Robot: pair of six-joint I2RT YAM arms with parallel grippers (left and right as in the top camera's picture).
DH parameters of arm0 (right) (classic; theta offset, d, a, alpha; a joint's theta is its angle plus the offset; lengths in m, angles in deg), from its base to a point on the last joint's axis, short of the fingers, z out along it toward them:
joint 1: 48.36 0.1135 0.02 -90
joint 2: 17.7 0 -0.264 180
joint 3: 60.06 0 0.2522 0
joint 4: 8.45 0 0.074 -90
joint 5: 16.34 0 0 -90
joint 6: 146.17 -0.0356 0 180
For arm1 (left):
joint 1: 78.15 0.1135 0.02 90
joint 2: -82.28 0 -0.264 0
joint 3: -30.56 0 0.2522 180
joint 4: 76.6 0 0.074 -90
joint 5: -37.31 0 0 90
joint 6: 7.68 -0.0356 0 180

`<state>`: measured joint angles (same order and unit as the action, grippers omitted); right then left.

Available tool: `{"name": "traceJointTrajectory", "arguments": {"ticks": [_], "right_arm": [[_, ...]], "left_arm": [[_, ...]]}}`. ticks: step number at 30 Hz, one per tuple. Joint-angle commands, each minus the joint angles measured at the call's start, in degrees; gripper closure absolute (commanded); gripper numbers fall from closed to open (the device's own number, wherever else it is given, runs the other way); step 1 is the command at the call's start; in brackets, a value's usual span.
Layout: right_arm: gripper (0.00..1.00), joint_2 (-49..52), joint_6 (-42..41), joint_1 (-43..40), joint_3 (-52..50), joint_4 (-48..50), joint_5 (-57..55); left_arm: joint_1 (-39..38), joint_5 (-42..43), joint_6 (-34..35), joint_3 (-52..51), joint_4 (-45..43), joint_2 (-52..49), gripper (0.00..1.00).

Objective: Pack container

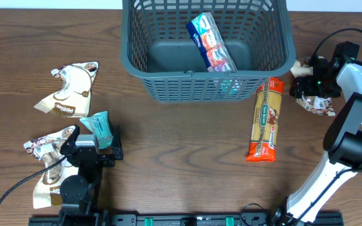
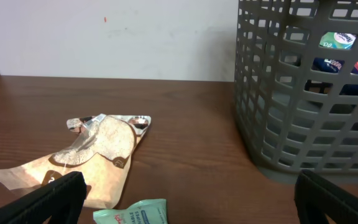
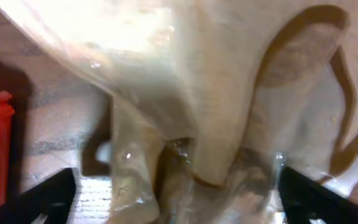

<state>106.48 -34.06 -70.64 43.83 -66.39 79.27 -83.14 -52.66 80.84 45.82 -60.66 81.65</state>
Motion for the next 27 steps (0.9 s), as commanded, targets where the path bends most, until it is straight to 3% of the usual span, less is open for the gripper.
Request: {"name": "traceJointTrajectory", "arguments": {"ticks": [1, 2, 3, 4, 7, 8, 9, 27], "right_arm": [[0.25, 1.01, 0.22, -0.13, -0.28, -0.15, 1.36], [0.36, 1.01, 0.22, -0.13, -0.28, -0.24, 1.36], [0.69, 1.01, 0.13, -0.13, -0.28, -0.26, 1.31], [0.72, 1.01, -0.39, -0.15, -0.28, -0.22, 1.31], [0.69, 1.01, -0.46, -0.15, -0.28, -0.33, 1.31], [0.86, 1.01, -0.9, -0.13, -0.28, -0.35, 1.31], [0.98, 1.01, -1.18, -0.13, -0.28, -0.33, 1.31], [0.98, -1.18, -5.05, -0.13, -0.17, -0.42, 5.05]], "left_arm": [[-0.22, -0.5, 0.09, -1.27, 2.05, 0.39, 0.01], [-0.22, -0.5, 0.09, -1.27, 2.05, 0.39, 0.01], [-0.22, -0.5, 0.09, -1.27, 2.05, 0.39, 0.01], [-0.22, -0.5, 0.09, -1.27, 2.05, 0.39, 0.01], [-0.22, -0.5, 0.11, -1.27, 2.05, 0.39, 0.01], [-0.22, -0.5, 0.11, -1.27, 2.05, 0.39, 0.01], [-0.22, -0.5, 0.09, -1.27, 2.05, 0.39, 0.01], [-0.22, -0.5, 0.09, -1.27, 2.05, 0.39, 0.01]]}}
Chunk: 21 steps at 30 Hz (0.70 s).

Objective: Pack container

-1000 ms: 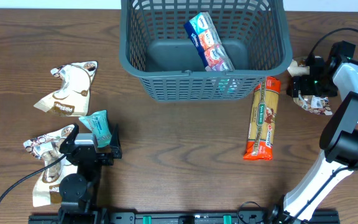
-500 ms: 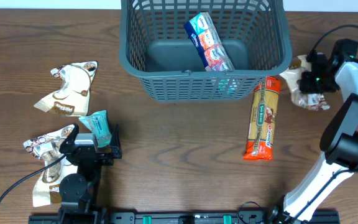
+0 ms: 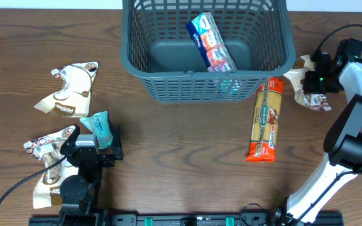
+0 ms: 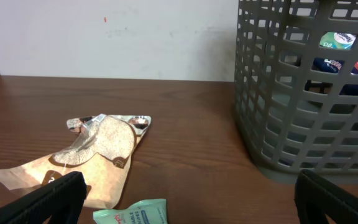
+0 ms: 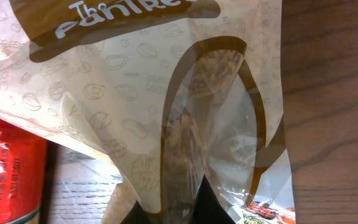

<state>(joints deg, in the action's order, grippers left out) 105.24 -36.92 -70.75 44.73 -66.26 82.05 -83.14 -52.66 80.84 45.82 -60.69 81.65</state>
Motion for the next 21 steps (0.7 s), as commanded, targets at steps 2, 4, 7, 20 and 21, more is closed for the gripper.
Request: {"name": "traceJointTrajectory", "arguments": {"ticks": [2, 4, 7, 20, 21], "right_arm": [[0.98, -2.08, -2.56, -0.02, -0.68, -0.37, 2.38], [0.98, -5.07, -3.34, -0.02, 0.33, -0.13, 2.47], [0.98, -10.03, -4.28, -0.02, 2.12, -0.04, 2.62], [0.98, -33.05, -5.6, 0.35, 4.66, -0.46, 12.7], [0.98, -34.56, -5.92, 0.48, 4.66, -0.44, 13.09]], "left_arm": [[-0.22, -0.5, 0.09, -1.27, 2.08, 0.39, 0.01], [-0.22, -0.5, 0.09, -1.27, 2.08, 0.39, 0.01], [-0.22, -0.5, 0.11, -1.27, 2.08, 0.39, 0.01], [-0.22, -0.5, 0.11, -1.27, 2.08, 0.39, 0.01], [-0.22, -0.5, 0.09, -1.27, 2.08, 0.39, 0.01]]}}
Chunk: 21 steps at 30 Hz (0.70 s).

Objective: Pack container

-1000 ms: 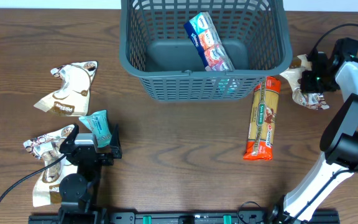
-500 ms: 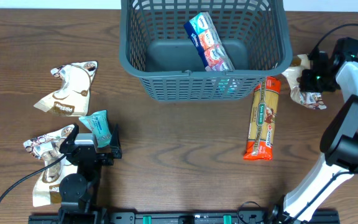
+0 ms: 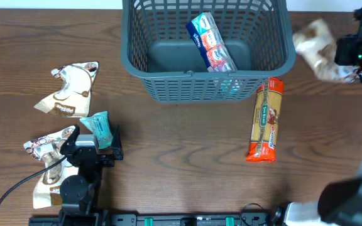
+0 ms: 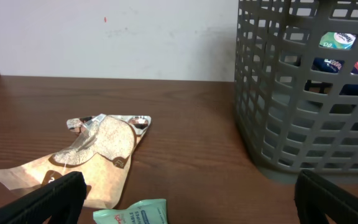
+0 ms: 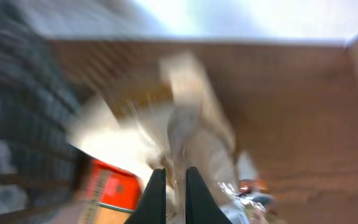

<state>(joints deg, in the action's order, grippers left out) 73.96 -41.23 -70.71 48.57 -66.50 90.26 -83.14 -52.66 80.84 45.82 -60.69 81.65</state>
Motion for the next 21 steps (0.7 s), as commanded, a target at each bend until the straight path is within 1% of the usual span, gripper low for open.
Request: {"name": "traceJointTrajectory", "arguments": {"ticks": [1, 5, 11, 12, 13, 15, 16, 17, 18, 19, 20, 21], "right_arm": [[0.98, -4.92, -1.88, 0.66, 0.81, -0.15, 4.85], [0.98, -9.51, -1.86, 0.68, 0.81, -0.92, 4.61], [0.99, -9.62, -1.84, 0.68, 0.81, -3.65, 4.02], [0.91, -9.11, -1.86, 0.63, 0.81, -4.09, 3.15], [0.69, -8.33, -1.88, 0.63, 0.79, -4.46, 1.44], [0.4, -6.36, -2.27, 0.61, 0.72, -4.79, -2.86], [0.33, -5.11, -2.75, 0.57, 0.7, -4.79, -5.44], [0.29, -4.0, -3.19, 0.57, 0.7, -4.72, -7.43], [0.21, -2.54, -3.65, 0.57, 0.7, -4.42, -9.2], [0.06, -0.96, -3.78, 0.57, 0.7, -4.0, -10.45], [0.01, 0.94, -3.78, 0.5, 0.7, -3.48, -11.82], [0.01, 2.23, -3.78, 0.46, 0.7, -3.21, -12.9]], "left_arm": [[-0.22, -0.5, 0.09, -1.27, 2.08, 0.39, 0.01], [-0.22, -0.5, 0.09, -1.27, 2.08, 0.39, 0.01], [-0.22, -0.5, 0.09, -1.27, 2.08, 0.39, 0.01], [-0.22, -0.5, 0.11, -1.27, 2.08, 0.39, 0.01], [-0.22, -0.5, 0.09, -1.27, 2.08, 0.39, 0.01], [-0.22, -0.5, 0.09, -1.27, 2.08, 0.39, 0.01], [-0.22, -0.5, 0.09, -1.27, 2.08, 0.39, 0.01], [-0.22, -0.5, 0.11, -1.27, 2.08, 0.39, 0.01], [-0.22, -0.5, 0.09, -1.27, 2.08, 0.39, 0.01], [-0.24, -0.5, 0.09, -1.27, 2.08, 0.39, 0.01], [-0.22, -0.5, 0.09, -1.27, 2.08, 0.39, 0.01], [-0.22, -0.5, 0.09, -1.27, 2.08, 0.39, 0.01]]}}
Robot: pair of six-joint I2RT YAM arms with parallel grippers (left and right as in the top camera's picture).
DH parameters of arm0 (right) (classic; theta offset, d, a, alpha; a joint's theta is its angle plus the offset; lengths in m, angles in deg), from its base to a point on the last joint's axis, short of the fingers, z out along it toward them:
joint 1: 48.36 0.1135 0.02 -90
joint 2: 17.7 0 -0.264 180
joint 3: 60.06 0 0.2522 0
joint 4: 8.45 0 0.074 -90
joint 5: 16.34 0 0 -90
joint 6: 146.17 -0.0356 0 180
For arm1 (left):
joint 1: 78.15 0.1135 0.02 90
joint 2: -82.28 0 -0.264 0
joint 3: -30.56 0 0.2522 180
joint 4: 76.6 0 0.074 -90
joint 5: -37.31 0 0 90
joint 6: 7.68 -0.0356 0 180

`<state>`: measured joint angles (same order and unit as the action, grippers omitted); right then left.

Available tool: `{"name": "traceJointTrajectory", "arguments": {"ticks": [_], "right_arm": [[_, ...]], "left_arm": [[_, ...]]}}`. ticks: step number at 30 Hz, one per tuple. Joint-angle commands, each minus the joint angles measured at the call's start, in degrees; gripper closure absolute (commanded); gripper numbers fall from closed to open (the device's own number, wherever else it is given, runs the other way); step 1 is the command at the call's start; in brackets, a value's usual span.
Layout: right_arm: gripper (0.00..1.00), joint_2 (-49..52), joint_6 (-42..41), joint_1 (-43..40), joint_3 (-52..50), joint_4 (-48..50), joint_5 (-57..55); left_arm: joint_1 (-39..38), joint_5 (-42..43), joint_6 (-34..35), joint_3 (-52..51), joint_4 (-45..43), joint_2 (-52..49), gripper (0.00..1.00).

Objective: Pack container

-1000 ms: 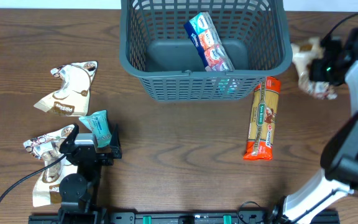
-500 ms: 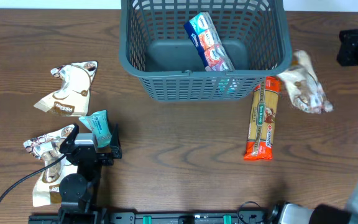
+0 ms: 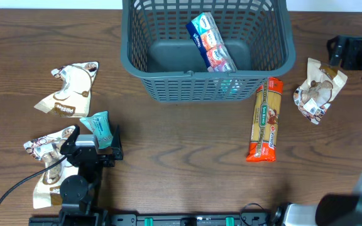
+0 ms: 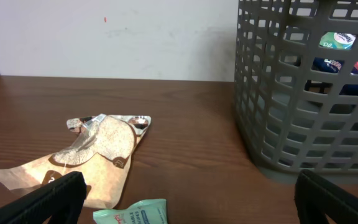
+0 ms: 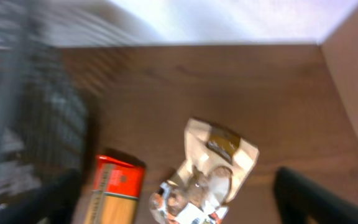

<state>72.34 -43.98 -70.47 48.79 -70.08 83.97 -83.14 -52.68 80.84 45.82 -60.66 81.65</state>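
A grey plastic basket [image 3: 207, 47] stands at the back centre with a blue and red packet [image 3: 210, 43] inside. A beige granola pouch [image 3: 318, 90] lies flat on the table to its right, also seen as the pouch [image 5: 213, 177] in the right wrist view. My right gripper [image 3: 339, 50] hangs open above it, apart from it and holding nothing. A spaghetti pack [image 3: 266, 119] lies between pouch and basket. My left gripper [image 3: 94, 143] rests open at the front left, with a teal packet [image 4: 132, 213] lying between its fingers.
Two more beige pouches lie at the left: one pouch [image 3: 71, 88] further back, the other pouch [image 3: 49, 163] beside the left arm. The basket's wall [image 4: 303, 93] rises to the right of the left gripper. The table's right edge is close behind the right gripper.
The granola pouch was held up in my shut right gripper beside the basket's right rim. Now it lies on the table right of the spaghetti, and the gripper is open above it.
My right gripper was open, pressed onto the pouch on the table. Then it was shut on the pouch, then held it up near the basket's rim. Now the pouch is back on the table outside the basket. The left arm has stayed still.
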Motion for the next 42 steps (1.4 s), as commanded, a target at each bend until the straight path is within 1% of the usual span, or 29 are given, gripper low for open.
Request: {"name": "traceJointTrajectory", "arguments": {"ticks": [1, 3, 9, 17, 32, 42], "right_arm": [[0.01, 5.75, -1.36, 0.17, 0.48, 0.68, -8.2], [0.01, 9.57, -3.23, -0.37, 0.48, 1.29, -11.23], [0.01, 18.86, -7.41, -2.38, 0.48, 2.54, -11.39], [0.01, 26.51, -10.43, -3.52, 0.48, 1.62, -11.37], [0.01, 31.91, -10.88, -3.52, -0.09, 1.99, -10.88], [0.01, 32.89, -10.88, -3.52, -6.14, 6.69, -10.05]], "left_arm": [[-0.24, -0.48, 0.09, -1.27, 2.05, 0.39, 0.01], [-0.22, -0.48, 0.09, -1.27, 2.05, 0.39, 0.01], [-0.22, -0.48, 0.09, -1.27, 2.05, 0.39, 0.01], [-0.22, -0.48, 0.09, -1.27, 2.05, 0.39, 0.02], [-0.22, -0.48, 0.09, -1.27, 2.05, 0.39, 0.01], [-0.24, -0.48, 0.09, -1.27, 2.05, 0.39, 0.01]]}}
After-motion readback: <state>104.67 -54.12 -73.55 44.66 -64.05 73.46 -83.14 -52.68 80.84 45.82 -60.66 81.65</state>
